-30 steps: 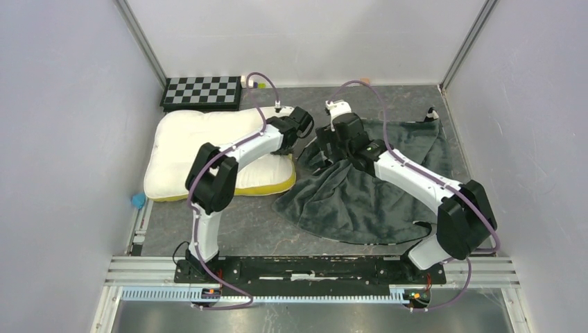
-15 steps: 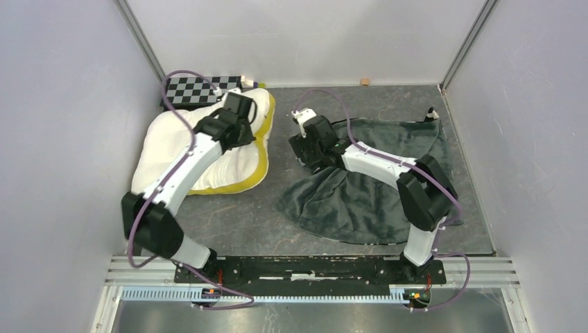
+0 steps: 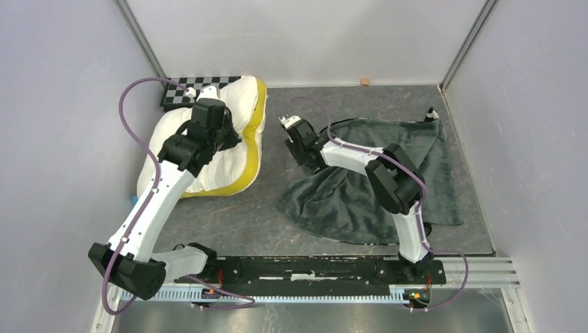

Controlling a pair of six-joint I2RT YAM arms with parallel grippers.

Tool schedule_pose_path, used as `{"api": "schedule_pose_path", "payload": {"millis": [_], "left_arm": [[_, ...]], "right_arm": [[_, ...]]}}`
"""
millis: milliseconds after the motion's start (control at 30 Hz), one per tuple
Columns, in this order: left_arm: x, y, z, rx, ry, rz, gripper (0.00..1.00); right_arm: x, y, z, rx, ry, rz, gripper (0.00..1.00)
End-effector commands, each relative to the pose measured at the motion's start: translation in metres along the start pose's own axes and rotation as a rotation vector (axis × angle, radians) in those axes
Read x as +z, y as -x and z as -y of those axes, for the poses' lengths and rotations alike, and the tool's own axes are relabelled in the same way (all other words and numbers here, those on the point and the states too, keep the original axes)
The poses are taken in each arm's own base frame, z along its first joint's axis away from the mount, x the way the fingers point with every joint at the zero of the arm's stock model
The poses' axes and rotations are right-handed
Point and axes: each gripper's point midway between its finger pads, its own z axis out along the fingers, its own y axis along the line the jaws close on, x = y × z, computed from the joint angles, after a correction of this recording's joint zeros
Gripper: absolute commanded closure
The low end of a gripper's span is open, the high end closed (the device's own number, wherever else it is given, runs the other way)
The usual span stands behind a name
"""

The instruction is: Put the pillow into the pillowcase

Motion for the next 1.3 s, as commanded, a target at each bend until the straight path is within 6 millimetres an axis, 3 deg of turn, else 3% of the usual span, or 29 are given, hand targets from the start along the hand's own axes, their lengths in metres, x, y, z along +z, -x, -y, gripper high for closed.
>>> {"api": "schedule_pose_path", "payload": {"millis": [0,67,100,267,333,433,500,600,733,900,1033,1100,1267], "left_arm": [[-0.031,0.028,0.018,-0.07,-0.126,0.114,0.98],[-0.039,0.027,0.017,-0.068,-0.141,0.12,0.98],[-0.041,0.027,0.016,-0.066,-0.146,0.122,0.98],[-0.046,0.018,0.016,-0.053,-0.168,0.105,0.98],[-0.045,0.014,0.017,-0.057,-0.176,0.094,0.98],[-0.043,0.01,0.019,-0.06,-0.19,0.08,0.98],[-0.044,0.01,0.018,-0.059,-0.189,0.084,0.98],[-0.045,0.015,0.016,-0.054,-0.176,0.099,0.98],[-0.043,0.02,0.014,-0.071,-0.148,0.109,0.98],[-0.042,0.031,0.011,-0.091,-0.115,0.137,0.98],[-0.042,0.043,0.011,-0.12,-0.101,0.157,0.98],[-0.043,0.048,0.011,-0.14,-0.101,0.168,0.98],[-0.046,0.06,0.012,-0.195,-0.115,0.2,0.98]], "right_arm": [[-0.005,0.061,0.002,0.09,-0.008,0.107,0.82],[-0.001,0.087,0.002,0.15,0.036,0.144,0.97],[0.002,0.104,0.005,0.197,0.068,0.169,1.0],[0.017,0.173,0.019,0.484,0.299,0.334,1.0],[0.023,0.185,0.019,0.546,0.378,0.382,0.83],[0.024,0.193,0.016,0.576,0.442,0.4,0.42],[0.012,0.19,0.016,0.542,0.43,0.401,0.29],[-0.02,0.18,0.024,0.498,0.382,0.426,0.11],[-0.075,0.172,0.036,0.462,0.313,0.456,0.09],[-0.112,0.1,0.024,0.414,0.186,0.369,0.14],[-0.124,0.027,-0.01,0.385,0.204,0.299,0.23],[-0.128,0.0,-0.029,0.347,0.203,0.274,0.25],[-0.126,-0.034,-0.084,0.274,0.242,0.233,0.28]]}}
